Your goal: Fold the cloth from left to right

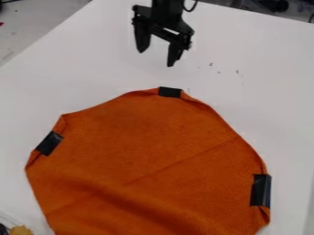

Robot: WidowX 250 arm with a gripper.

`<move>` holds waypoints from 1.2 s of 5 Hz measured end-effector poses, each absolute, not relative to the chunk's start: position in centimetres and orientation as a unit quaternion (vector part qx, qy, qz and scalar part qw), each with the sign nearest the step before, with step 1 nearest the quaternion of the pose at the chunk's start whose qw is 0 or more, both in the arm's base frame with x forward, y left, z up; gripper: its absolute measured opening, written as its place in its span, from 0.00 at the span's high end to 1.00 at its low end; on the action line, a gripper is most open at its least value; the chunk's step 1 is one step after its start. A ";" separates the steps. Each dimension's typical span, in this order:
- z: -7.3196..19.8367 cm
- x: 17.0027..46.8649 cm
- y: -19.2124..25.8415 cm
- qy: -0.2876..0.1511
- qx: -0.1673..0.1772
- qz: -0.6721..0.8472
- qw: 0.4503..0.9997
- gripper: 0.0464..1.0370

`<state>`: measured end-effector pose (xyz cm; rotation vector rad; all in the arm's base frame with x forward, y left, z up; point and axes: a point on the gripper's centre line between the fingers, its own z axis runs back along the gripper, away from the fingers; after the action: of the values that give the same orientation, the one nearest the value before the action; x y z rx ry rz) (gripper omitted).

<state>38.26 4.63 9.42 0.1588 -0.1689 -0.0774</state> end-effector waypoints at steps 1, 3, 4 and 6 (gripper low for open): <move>8.3 34.6 6.9 -0.070 0.064 -0.001 0.996 0.04; 6.3 27.1 8.1 -0.067 0.051 0.066 0.994 0.04; 5.7 24.9 9.4 -0.078 0.044 0.098 0.991 0.04; 5.0 22.8 12.6 -0.094 0.057 0.131 0.985 0.04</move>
<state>22.78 12.55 5.01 0.1147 -0.1888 0.2643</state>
